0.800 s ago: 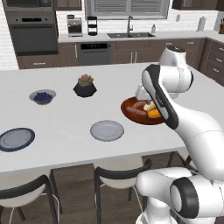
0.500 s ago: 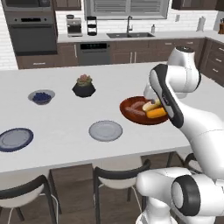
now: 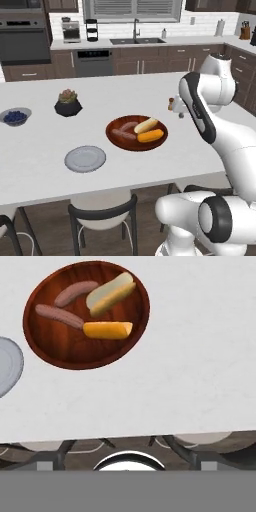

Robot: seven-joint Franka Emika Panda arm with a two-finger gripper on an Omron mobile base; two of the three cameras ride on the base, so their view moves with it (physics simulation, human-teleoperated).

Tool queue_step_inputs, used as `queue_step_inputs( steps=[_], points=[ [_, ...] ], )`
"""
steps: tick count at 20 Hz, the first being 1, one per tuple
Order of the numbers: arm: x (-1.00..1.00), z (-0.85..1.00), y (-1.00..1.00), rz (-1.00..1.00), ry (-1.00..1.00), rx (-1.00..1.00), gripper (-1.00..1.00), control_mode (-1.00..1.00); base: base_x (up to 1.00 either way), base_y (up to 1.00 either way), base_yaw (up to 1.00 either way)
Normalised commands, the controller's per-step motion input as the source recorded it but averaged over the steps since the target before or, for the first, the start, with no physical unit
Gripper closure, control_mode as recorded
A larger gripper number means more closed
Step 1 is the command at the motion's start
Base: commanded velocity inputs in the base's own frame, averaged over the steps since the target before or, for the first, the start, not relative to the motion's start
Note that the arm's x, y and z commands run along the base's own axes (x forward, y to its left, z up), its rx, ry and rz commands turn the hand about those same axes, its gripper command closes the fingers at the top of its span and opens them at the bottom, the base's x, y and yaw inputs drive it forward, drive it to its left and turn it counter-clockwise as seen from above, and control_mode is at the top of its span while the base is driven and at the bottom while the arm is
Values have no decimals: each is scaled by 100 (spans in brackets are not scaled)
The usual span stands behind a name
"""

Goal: Place one bun and one sausage from the bowl on each plate.

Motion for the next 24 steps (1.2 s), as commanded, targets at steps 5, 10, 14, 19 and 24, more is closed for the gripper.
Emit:
queue_step_inputs(
  steps=[5, 10, 14, 19, 24],
  points=[
    [32, -16, 8, -5, 0, 0, -100, -100, 40, 2, -1],
    [99, -71, 47, -37, 0, 2, -100, -100, 0, 0, 0],
    [95, -54, 11, -38, 4, 3, -100, -100, 0, 0, 0],
    [79, -20, -12, -22, 4, 4, -100, -100, 0, 0, 0],
    [72, -13, 1, -12, 9, 2, -100, -100, 0, 0, 0]
  ],
)
